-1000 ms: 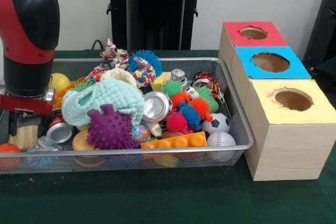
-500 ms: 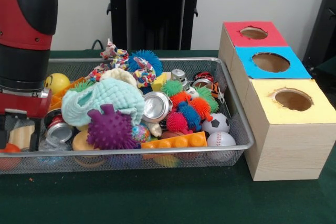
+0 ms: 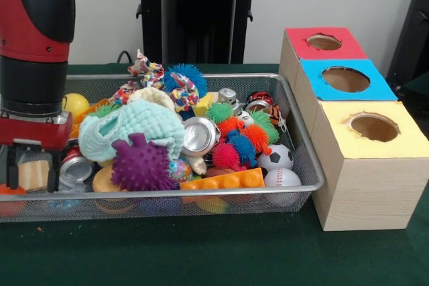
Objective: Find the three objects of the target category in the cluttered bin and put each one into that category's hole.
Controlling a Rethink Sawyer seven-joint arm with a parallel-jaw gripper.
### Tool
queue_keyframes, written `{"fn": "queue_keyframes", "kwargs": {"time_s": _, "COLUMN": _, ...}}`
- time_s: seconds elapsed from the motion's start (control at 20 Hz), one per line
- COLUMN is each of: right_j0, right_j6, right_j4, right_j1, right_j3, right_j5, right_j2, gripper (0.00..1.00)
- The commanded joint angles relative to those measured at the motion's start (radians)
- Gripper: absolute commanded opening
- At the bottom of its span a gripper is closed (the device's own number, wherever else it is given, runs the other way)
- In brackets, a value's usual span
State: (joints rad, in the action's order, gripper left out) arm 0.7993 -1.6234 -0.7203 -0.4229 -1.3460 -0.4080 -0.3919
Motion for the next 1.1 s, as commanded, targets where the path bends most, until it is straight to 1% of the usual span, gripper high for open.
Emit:
{"fn": "queue_keyframes", "kwargs": {"time_s": 0.05, "right_j0": 0.003, "right_j6": 0.087, "right_j4": 0.089, "right_j1": 0.056, "right_j3": -0.052, "right_j5": -0.229, "right_j2": -0.064, "gripper": 1.0}}
{"fn": "queue_keyframes", "kwargs": {"time_s": 0.15, "right_j0": -0.002, "right_j6": 0.093, "right_j4": 0.115, "right_j1": 0.062, "right_j3": -0.041, "right_j5": -0.273, "right_j2": -0.058, "gripper": 1.0}}
{"fn": "queue_keyframes", "kwargs": {"time_s": 0.3, "right_j0": -0.01, "right_j6": 0.087, "right_j4": 0.13, "right_j1": 0.072, "right_j3": -0.031, "right_j5": -0.29, "right_j2": -0.05, "gripper": 1.0}}
{"fn": "queue_keyframes", "kwargs": {"time_s": 0.4, "right_j0": -0.011, "right_j6": 0.083, "right_j4": 0.128, "right_j1": 0.083, "right_j3": -0.024, "right_j5": -0.277, "right_j2": -0.048, "gripper": 1.0}}
{"fn": "queue_keyframes", "kwargs": {"time_s": 0.65, "right_j0": -0.001, "right_j6": 0.087, "right_j4": 0.101, "right_j1": 0.114, "right_j3": -0.011, "right_j5": -0.191, "right_j2": -0.064, "gripper": 1.0}}
{"fn": "queue_keyframes", "kwargs": {"time_s": 0.7, "right_j0": -0.006, "right_j6": 0.082, "right_j4": 0.083, "right_j1": 0.123, "right_j3": -0.006, "right_j5": -0.161, "right_j2": -0.059, "gripper": 1.0}}
{"fn": "queue_keyframes", "kwargs": {"time_s": 0.75, "right_j0": -0.015, "right_j6": 0.083, "right_j4": 0.049, "right_j1": 0.134, "right_j3": 0.01, "right_j5": -0.123, "right_j2": -0.048, "gripper": 1.0}}
{"fn": "queue_keyframes", "kwargs": {"time_s": 0.8, "right_j0": -0.035, "right_j6": 0.077, "right_j4": 0.0, "right_j1": 0.139, "right_j3": 0.023, "right_j5": -0.071, "right_j2": -0.023, "gripper": 1.0}}
{"fn": "queue_keyframes", "kwargs": {"time_s": 0.85, "right_j0": -0.052, "right_j6": 0.079, "right_j4": -0.028, "right_j1": 0.153, "right_j3": 0.046, "right_j5": -0.064, "right_j2": -0.003, "gripper": 1.0}}
{"fn": "queue_keyframes", "kwargs": {"time_s": 0.9, "right_j0": -0.071, "right_j6": 0.066, "right_j4": -0.069, "right_j1": 0.15, "right_j3": 0.046, "right_j5": -0.025, "right_j2": 0.025, "gripper": 1.0}}
{"fn": "queue_keyframes", "kwargs": {"time_s": 0.95, "right_j0": -0.084, "right_j6": 0.062, "right_j4": -0.092, "right_j1": 0.157, "right_j3": 0.059, "right_j5": -0.014, "right_j2": 0.042, "gripper": 1.0}}
{"fn": "queue_keyframes", "kwargs": {"time_s": 1.05, "right_j0": -0.101, "right_j6": 0.038, "right_j4": -0.134, "right_j1": 0.148, "right_j3": 0.051, "right_j5": 0.028, "right_j2": 0.073, "gripper": 1.0}}
{"fn": "queue_keyframes", "kwargs": {"time_s": 1.1, "right_j0": -0.106, "right_j6": 0.031, "right_j4": -0.142, "right_j1": 0.139, "right_j3": 0.046, "right_j5": 0.034, "right_j2": 0.081, "gripper": 1.0}}
